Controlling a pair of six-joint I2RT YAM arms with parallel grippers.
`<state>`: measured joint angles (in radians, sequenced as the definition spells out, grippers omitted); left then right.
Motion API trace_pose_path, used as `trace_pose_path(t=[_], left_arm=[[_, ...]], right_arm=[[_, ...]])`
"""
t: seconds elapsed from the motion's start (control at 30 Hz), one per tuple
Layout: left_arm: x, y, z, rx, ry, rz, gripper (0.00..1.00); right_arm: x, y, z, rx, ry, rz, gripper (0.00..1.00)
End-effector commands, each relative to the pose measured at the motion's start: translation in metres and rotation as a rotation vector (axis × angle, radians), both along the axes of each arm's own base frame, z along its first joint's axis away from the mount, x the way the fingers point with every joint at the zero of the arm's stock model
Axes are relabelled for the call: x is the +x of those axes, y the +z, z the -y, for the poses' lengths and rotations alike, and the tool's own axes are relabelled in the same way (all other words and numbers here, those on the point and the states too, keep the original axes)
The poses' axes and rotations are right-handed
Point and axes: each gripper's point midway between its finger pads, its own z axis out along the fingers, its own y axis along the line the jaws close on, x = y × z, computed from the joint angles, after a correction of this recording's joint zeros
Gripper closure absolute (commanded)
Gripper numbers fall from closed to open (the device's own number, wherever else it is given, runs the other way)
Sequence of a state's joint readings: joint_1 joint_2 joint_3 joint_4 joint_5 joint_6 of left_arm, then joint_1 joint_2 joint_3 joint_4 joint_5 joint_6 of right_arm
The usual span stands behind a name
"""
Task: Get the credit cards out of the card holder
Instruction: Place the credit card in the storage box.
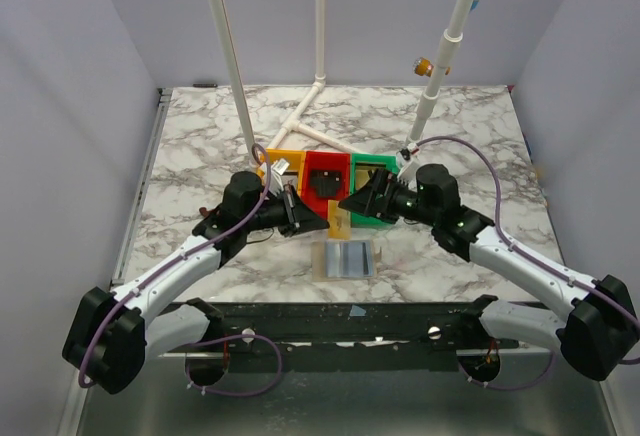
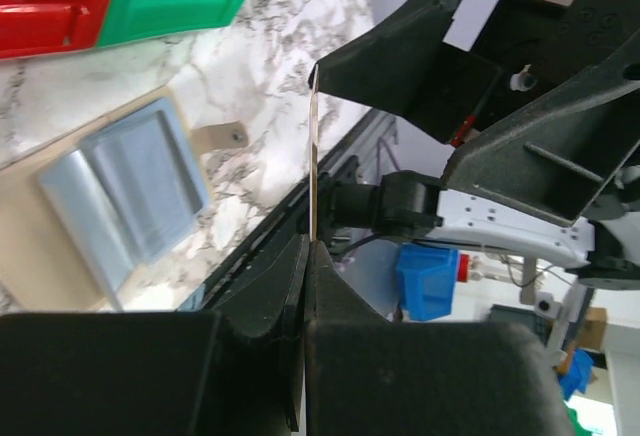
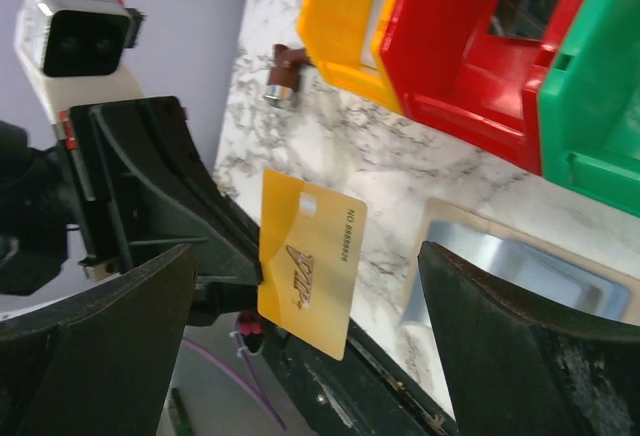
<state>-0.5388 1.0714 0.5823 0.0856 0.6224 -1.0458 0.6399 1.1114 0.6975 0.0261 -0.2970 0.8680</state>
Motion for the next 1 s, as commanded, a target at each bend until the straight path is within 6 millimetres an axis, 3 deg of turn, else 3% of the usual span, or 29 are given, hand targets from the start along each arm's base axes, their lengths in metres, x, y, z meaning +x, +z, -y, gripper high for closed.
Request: trace_pose_path(t=[0.0, 0.3, 0.5, 0.73, 0.87, 0.97], left_arm=[[0.0, 0.046, 0.006, -0.147, -0.042, 0.055, 1.0], [0.001, 0.07, 0.007, -0.276, -0.058, 0.066, 1.0], [0.002, 0.071, 0.007, -0.275, -0.06, 0.059, 1.0], [0.001, 0.068, 0.007, -0.271, -0.061, 0.049, 1.0], [0.001, 0.069, 0.005, -0.241, -0.058, 0.073, 1.0], [-0.001, 0.069, 0.004, -0.225, -0.058, 0.076, 1.0]], right_arm=[[-0.009, 0.029, -0.009, 0.135, 0.082, 0.039, 0.06], [-0.014, 0.044, -0.012, 0.234, 0.114, 0.026, 0.19], [-0.019, 0.055, -0.013, 0.297, 0.132, 0.021, 0.44], [-0.022, 0.054, -0.012, 0.314, 0.129, 0.014, 0.7], [-0.022, 0.054, -0.013, 0.314, 0.134, 0.007, 0.99], [-0.021, 0.053, -0.013, 0.312, 0.129, 0.007, 0.99]])
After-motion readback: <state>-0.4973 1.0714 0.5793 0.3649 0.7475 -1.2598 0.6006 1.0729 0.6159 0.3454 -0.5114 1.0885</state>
